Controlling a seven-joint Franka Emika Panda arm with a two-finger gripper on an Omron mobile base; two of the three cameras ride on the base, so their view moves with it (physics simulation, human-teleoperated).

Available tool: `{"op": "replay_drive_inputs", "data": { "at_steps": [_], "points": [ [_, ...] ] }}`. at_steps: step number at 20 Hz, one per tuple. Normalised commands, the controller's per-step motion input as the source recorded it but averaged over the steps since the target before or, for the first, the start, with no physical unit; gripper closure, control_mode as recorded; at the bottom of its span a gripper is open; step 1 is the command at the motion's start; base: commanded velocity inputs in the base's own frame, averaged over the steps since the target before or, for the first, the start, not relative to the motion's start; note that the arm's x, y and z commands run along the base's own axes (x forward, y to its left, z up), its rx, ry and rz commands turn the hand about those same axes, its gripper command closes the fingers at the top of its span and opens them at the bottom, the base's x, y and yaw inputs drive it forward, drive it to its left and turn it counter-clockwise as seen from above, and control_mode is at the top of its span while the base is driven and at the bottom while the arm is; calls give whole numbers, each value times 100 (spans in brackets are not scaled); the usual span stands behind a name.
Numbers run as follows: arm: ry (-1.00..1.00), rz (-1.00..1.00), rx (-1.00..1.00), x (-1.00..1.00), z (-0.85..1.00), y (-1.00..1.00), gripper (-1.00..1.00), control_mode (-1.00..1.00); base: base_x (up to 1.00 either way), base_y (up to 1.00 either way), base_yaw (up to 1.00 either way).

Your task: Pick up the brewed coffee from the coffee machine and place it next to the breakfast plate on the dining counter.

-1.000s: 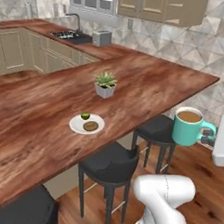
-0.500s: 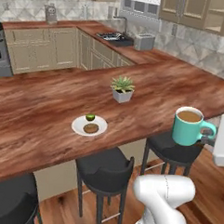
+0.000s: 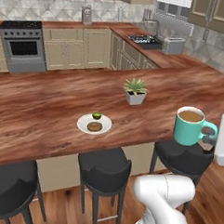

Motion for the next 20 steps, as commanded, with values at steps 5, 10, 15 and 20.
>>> {"op": "replay_drive_inputs", "data": {
  "at_steps": [5, 10, 15, 20],
  "points": [
    [0, 0, 0, 0, 0, 0, 100, 100, 57, -43, 12],
    [3, 15, 7, 100, -54, -60, 100, -100, 0, 0, 0],
    [3, 20, 0, 100, -84, -9, 100, -100, 0, 0, 0],
    [1, 12, 0, 100, -81, 21, 100, -100, 0, 0, 0]
  ]
}}
